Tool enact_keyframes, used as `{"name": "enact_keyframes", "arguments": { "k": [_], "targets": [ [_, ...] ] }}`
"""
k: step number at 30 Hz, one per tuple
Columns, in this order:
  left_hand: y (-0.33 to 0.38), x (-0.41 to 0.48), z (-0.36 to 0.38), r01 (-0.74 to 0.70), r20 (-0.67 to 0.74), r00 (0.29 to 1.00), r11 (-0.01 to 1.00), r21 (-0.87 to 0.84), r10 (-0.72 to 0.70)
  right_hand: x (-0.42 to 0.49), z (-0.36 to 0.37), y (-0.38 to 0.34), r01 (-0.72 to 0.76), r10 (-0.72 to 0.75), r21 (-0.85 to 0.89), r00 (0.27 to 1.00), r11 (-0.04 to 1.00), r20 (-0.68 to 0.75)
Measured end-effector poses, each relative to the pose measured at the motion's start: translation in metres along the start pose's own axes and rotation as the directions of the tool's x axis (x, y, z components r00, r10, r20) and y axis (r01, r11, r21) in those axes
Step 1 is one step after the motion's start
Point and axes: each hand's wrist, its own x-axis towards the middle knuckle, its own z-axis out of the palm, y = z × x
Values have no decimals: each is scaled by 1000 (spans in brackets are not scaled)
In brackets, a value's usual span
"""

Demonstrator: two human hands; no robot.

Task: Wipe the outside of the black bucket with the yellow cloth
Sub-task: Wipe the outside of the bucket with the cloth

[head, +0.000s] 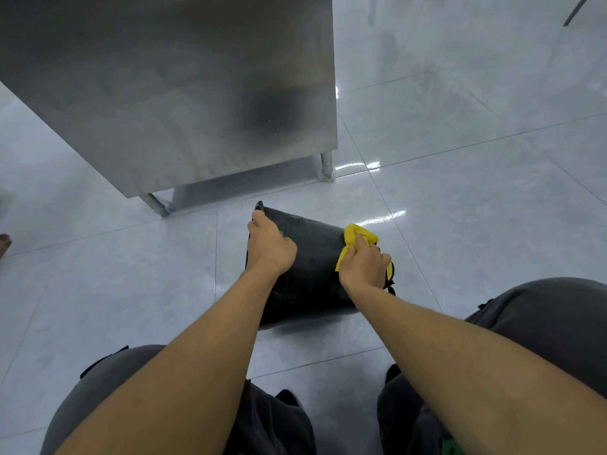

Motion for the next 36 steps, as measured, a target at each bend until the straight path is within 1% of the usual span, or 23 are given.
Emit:
{"name": "enact_keyframes", "arguments": {
  "k": [2,5,7,9,10,11,12,14,16,18,19,21,23,24,25,26,28,30,31,32,33,34,36],
  "targets": [
    [0,1,-1,10,-1,1000,1000,-19,-10,-7,1,-4,106,-106,16,994,994,-31],
    [0,1,-2,-18,-3,1000,998,-58,18,-20,2,-14,293,-288,93,956,952,-64],
    [1,-2,-3,-27,-3,1000,996,-82,27,-26,3,-27,432,-427,147,902,890,-65],
    [2,-4,-4,-28,5,1000,996,-90,29,-30,3,-37,552,-553,179,832,814,-52],
    [2,-5,-4,-30,7,999,996,-80,31,-31,3,-39,592,-596,192,802,782,-47],
    [3,-6,-5,-36,7,999,998,-55,36,-32,2,-39,610,-615,206,787,765,-47],
    [3,-6,-5,-45,10,999,999,-16,45,-31,2,-38,607,-612,219,789,764,-49],
    [2,-5,-7,-69,36,997,996,62,67,-30,4,-34,556,-558,207,828,805,-56],
    [0,-4,-9,-79,75,995,989,121,70,-26,6,-31,452,-449,163,892,877,-55],
    [-5,-4,-10,-74,115,992,984,163,56,-18,6,-24,301,-299,131,953,945,-34],
    [-7,-4,-10,-72,140,989,986,151,50,-15,4,-19,221,-220,123,975,968,-23],
    [-10,-5,-6,-68,186,981,995,70,54,-11,2,-11,85,-84,133,996,987,-10],
    [-11,-5,-1,-79,181,981,997,5,76,-12,1,-8,31,-29,143,999,989,-22],
    [-12,-5,2,-79,162,984,997,-18,81,-14,1,-10,57,-52,144,998,988,-39],
    [-11,-4,4,-71,137,988,996,-46,77,-18,2,-13,122,-114,156,992,980,-57],
    [-10,-4,6,-56,108,992,996,-75,64,-21,2,-18,219,-209,178,975,959,-72],
    [-8,-1,6,-12,42,999,994,-108,17,-31,4,-29,439,-436,221,898,871,-68],
    [-3,3,3,32,17,999,990,-134,-30,-39,5,-39,586,-594,238,803,775,-45],
    [-1,4,2,43,21,999,988,-147,-40,-40,5,-42,620,-630,243,775,746,-45],
    [0,4,1,47,31,999,987,-151,-43,-39,6,-43,631,-641,247,766,736,-47],
    [1,5,0,44,40,998,989,-142,-39,-37,7,-42,622,-632,245,773,743,-46],
    [0,5,-1,41,48,998,992,-119,-35,-35,8,-39,599,-607,238,793,765,-44],
    [-2,5,-3,43,74,996,999,-31,-40,-30,13,-30,502,-506,223,862,835,-46]
  ]
}}
